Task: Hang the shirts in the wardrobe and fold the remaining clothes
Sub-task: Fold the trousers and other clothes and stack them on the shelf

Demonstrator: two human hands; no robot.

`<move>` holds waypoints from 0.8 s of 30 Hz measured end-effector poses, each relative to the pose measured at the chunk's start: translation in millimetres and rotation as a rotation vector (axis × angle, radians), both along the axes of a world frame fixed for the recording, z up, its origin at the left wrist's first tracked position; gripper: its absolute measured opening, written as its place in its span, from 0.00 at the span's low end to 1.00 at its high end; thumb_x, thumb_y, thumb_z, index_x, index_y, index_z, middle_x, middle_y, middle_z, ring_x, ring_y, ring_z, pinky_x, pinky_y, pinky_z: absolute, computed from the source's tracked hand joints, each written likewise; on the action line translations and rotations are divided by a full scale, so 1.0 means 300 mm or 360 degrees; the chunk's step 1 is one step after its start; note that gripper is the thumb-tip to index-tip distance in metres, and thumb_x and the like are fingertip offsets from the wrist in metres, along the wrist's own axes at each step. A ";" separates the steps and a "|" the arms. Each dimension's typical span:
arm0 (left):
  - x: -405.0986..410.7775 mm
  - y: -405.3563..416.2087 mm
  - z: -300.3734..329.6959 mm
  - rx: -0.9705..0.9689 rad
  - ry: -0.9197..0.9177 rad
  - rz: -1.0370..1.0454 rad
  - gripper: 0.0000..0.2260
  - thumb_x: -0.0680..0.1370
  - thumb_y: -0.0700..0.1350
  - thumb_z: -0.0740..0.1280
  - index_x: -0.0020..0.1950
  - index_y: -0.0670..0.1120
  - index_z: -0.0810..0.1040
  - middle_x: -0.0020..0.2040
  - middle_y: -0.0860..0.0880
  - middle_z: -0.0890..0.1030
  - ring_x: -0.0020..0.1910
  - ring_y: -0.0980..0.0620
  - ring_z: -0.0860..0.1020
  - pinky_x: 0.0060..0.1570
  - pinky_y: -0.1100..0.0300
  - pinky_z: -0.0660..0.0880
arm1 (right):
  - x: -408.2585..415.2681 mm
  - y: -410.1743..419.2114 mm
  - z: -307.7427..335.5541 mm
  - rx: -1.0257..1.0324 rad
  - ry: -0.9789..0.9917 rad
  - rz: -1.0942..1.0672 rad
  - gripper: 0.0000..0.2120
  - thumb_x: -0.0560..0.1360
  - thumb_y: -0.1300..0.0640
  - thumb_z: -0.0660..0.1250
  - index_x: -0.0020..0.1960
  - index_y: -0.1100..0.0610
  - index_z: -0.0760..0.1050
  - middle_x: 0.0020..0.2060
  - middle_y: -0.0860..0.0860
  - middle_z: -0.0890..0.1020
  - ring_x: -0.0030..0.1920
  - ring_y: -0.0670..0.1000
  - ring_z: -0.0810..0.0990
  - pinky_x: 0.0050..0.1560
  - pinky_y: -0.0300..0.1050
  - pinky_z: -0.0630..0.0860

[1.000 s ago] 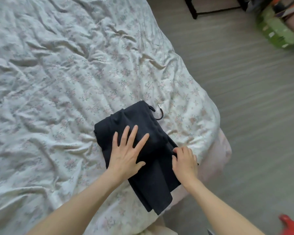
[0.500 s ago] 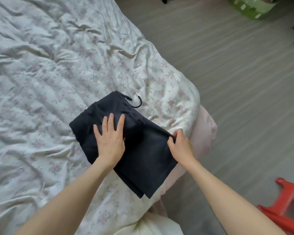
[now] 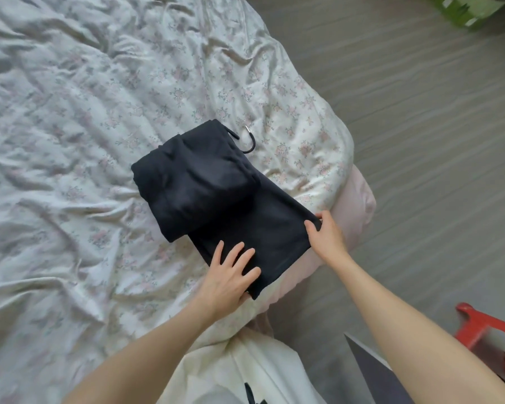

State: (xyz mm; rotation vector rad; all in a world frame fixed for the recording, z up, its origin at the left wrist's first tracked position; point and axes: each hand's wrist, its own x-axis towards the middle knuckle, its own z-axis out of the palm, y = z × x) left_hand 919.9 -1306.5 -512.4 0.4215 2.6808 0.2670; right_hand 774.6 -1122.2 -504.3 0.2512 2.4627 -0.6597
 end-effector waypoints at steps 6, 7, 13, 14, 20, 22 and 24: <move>-0.002 -0.017 0.027 0.0373 0.0313 -0.0007 0.05 0.67 0.45 0.74 0.36 0.48 0.79 0.42 0.53 0.81 0.49 0.52 0.81 0.58 0.44 0.74 | 0.021 0.004 0.034 -0.0265 0.0045 -0.0295 0.05 0.77 0.56 0.59 0.53 0.54 0.68 0.49 0.51 0.76 0.51 0.55 0.75 0.53 0.56 0.76; 0.007 -0.032 0.030 0.0399 0.0325 -0.0034 0.03 0.69 0.46 0.72 0.38 0.49 0.79 0.42 0.54 0.80 0.49 0.53 0.80 0.59 0.47 0.74 | 0.018 0.005 0.041 -0.0265 0.0055 -0.0280 0.05 0.77 0.56 0.59 0.52 0.54 0.68 0.48 0.51 0.76 0.50 0.55 0.75 0.53 0.55 0.75; 0.074 -0.160 0.028 0.0511 -0.0038 0.0023 0.07 0.78 0.44 0.61 0.47 0.46 0.77 0.51 0.51 0.79 0.56 0.51 0.77 0.54 0.61 0.73 | 0.027 -0.028 0.048 0.0438 0.0050 0.0288 0.18 0.74 0.63 0.57 0.63 0.56 0.67 0.62 0.53 0.71 0.62 0.56 0.69 0.59 0.51 0.65; 0.062 -0.173 0.027 0.0505 -0.0060 0.0131 0.07 0.79 0.43 0.61 0.50 0.45 0.78 0.54 0.50 0.78 0.58 0.50 0.75 0.56 0.60 0.72 | 0.024 -0.058 0.048 0.0450 0.0200 0.0309 0.19 0.74 0.63 0.57 0.65 0.56 0.67 0.63 0.53 0.70 0.63 0.55 0.67 0.62 0.51 0.63; -0.093 -0.206 0.080 0.0543 0.0577 0.1108 0.10 0.69 0.29 0.69 0.48 0.38 0.80 0.48 0.42 0.79 0.46 0.41 0.77 0.40 0.50 0.73 | -0.054 -0.324 0.060 -0.0394 0.0079 0.0264 0.23 0.77 0.47 0.59 0.69 0.53 0.62 0.61 0.49 0.70 0.60 0.51 0.73 0.61 0.52 0.71; -0.133 -0.240 0.067 0.0445 0.0585 0.1492 0.16 0.71 0.33 0.68 0.58 0.40 0.77 0.60 0.40 0.74 0.58 0.39 0.72 0.53 0.46 0.70 | -0.089 -0.412 0.062 -0.0724 -0.0264 -0.0078 0.31 0.75 0.43 0.63 0.72 0.50 0.57 0.64 0.49 0.67 0.61 0.52 0.73 0.57 0.51 0.75; -0.160 -0.286 0.050 0.0571 0.0327 0.1893 0.22 0.75 0.40 0.65 0.69 0.45 0.68 0.71 0.42 0.62 0.70 0.43 0.60 0.67 0.47 0.60 | -0.110 -0.475 0.057 -0.0847 -0.0408 -0.0228 0.28 0.73 0.46 0.67 0.69 0.52 0.61 0.62 0.48 0.69 0.55 0.51 0.75 0.50 0.48 0.78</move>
